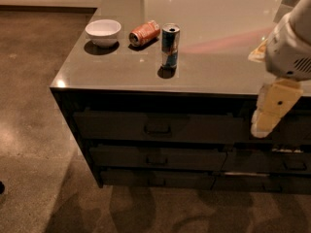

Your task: Open top drawer

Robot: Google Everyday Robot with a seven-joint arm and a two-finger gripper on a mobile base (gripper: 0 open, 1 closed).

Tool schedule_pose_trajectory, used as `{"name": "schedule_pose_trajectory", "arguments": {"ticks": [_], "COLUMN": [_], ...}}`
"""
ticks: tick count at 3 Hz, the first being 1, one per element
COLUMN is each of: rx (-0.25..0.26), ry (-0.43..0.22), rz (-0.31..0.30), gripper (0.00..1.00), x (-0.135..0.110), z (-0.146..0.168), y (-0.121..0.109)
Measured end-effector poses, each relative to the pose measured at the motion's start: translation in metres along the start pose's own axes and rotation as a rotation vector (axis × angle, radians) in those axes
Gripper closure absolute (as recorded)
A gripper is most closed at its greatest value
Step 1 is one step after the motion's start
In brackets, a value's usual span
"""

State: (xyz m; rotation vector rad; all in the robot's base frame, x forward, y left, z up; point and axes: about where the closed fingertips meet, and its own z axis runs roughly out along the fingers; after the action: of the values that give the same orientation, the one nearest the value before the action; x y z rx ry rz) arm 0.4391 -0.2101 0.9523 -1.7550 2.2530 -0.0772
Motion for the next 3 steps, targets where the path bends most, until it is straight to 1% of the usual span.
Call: {"name": "schedule_pose_trajectory", "arguments": {"ticks": [1,2,3], "rx": [-0.048,-0.026,-0.023], "ry": [-0.05,-0.107,-0.108], "rz": [-0.017,-0.074,-0.079], "gripper": [0.0,0.0,0.0], "x": [-0.01,-0.023,-0.02], "z": [0.044,0.078,0.109], "y": [0.028,0.068,0.083]}}
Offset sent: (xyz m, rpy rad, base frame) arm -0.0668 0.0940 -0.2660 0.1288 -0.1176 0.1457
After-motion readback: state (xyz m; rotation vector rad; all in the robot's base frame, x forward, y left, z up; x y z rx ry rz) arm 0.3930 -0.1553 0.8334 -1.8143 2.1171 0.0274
